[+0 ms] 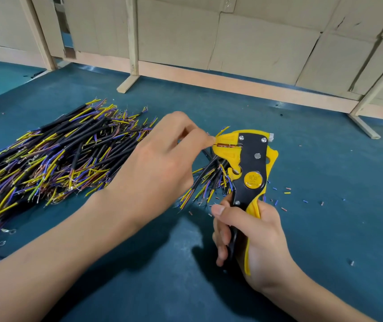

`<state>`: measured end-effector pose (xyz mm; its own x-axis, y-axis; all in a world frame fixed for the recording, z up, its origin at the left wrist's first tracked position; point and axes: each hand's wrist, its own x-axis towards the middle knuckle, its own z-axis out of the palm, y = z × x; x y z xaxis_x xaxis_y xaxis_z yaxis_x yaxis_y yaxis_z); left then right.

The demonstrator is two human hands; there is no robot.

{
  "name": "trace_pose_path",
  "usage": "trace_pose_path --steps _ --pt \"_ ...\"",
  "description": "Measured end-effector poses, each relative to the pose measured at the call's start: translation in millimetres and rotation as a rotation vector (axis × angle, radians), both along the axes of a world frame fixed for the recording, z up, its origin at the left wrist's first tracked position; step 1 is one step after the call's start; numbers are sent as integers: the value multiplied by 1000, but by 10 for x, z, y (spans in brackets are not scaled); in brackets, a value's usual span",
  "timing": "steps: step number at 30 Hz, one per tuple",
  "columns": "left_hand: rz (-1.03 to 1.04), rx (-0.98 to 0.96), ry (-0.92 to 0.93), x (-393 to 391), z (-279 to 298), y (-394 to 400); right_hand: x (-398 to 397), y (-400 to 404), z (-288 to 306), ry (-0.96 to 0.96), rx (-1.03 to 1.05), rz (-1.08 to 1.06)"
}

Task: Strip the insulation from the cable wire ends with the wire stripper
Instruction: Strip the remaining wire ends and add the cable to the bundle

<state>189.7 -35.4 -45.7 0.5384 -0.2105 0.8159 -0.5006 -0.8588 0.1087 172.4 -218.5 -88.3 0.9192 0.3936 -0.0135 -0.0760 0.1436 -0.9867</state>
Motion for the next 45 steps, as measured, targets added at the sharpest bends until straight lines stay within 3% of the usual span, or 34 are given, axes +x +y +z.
trace_pose_path --steps 10,12,14,15,18,25,32,35,39,45 --pt "174 23 230 96 44 -161 -34 86 33 81 18 -142" --pt "363 -63 278 199 82 186 -53 45 11 48 61 -205" --pt "526 -266 221 194 108 612 -54 13 6 72 97 -240" --pt "519 -319 137 160 142 706 -41 18 13 84 114 -234" --pt "329 -222 15 119 104 569 -44 79 17 76 124 -210" --pt "-1 -120 89 97 -96 112 -43 56 18 103 174 -181" --pt "-98 -405 308 107 -59 -166 -53 27 51 119 191 -152" --pt "-95 -548 500 187 -30 -206 -32 -5 86 109 230 -169" --pt "-278 -1104 894 289 42 -227 83 -73 202 -4 321 -243" --pt "-284 -1114 979 492 16 -369 285 -212 222 -85 367 -350"
